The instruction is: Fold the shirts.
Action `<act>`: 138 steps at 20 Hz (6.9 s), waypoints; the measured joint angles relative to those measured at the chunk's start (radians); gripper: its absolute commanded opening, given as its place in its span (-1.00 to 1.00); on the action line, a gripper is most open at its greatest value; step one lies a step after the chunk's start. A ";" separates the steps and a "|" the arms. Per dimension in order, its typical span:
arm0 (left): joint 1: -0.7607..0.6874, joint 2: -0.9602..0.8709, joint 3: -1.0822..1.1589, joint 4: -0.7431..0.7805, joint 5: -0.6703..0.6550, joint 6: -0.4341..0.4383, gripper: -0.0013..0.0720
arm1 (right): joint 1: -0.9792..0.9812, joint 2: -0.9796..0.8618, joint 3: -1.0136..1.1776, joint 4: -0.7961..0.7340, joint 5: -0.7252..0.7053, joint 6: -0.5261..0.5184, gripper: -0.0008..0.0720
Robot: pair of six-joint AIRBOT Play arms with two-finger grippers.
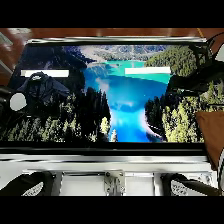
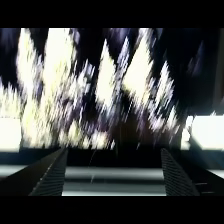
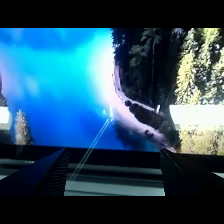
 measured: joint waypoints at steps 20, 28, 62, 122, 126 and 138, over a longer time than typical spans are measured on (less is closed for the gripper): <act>0.404 -0.828 0.812 -0.088 0.325 0.162 0.98 | 0.001 0.000 0.000 0.181 -0.137 0.208 0.91; 0.519 -1.046 0.946 -0.108 0.265 0.118 0.97 | 0.001 0.000 0.000 0.170 -0.158 0.228 0.91; -0.085 -0.163 0.797 -0.234 0.037 0.245 -0.87 | 0.001 0.076 0.000 0.094 0.047 -0.002 0.91; 0.171 -0.177 -0.506 -1.286 0.520 0.662 -0.87 | -0.032 0.182 -1.144 0.372 -0.644 -0.113 -0.79; 0.228 -0.132 -0.441 -1.264 0.502 0.663 -0.87 | 0.004 0.233 -1.032 0.310 -0.634 -0.151 -0.80; 0.419 0.177 0.835 -0.870 0.415 0.484 -0.87 | 0.018 0.655 0.002 0.253 -0.894 -0.247 -0.80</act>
